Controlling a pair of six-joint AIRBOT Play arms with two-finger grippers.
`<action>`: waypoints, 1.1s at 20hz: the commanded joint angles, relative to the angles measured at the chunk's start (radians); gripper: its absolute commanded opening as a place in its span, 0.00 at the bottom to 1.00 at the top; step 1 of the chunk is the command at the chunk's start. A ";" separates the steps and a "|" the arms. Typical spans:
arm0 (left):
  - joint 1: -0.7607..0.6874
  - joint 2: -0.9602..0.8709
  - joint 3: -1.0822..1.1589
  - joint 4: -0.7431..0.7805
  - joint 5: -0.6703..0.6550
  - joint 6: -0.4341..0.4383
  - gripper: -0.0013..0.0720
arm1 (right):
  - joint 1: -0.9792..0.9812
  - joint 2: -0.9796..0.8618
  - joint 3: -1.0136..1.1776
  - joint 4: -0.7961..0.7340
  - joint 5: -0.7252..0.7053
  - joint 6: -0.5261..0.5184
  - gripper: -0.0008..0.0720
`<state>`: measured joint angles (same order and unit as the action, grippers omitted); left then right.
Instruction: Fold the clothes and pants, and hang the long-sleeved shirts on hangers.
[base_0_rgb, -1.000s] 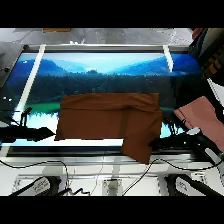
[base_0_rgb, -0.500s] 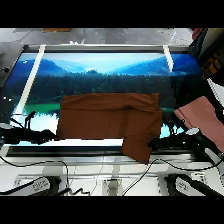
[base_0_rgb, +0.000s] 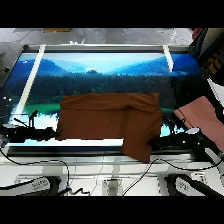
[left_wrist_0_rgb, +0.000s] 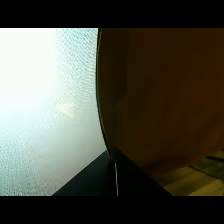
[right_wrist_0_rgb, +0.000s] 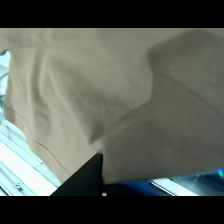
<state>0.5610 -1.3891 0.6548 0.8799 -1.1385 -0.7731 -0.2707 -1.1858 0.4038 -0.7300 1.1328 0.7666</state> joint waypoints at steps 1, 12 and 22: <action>-0.010 0.003 0.015 -0.033 -0.071 0.023 0.04 | 0.001 0.001 0.054 0.034 0.061 -0.002 0.03; -0.055 0.204 0.269 -0.343 0.126 0.081 0.04 | 0.062 0.064 0.358 0.343 -0.265 0.075 0.03; -0.443 -0.012 0.270 -0.433 0.941 0.082 0.04 | 0.286 -0.124 0.394 0.344 -1.027 0.371 0.03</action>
<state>0.2127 -1.3327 0.9234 0.4725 -0.4637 -0.6914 -0.0181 -1.2350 0.7723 -0.3878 0.2661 1.0626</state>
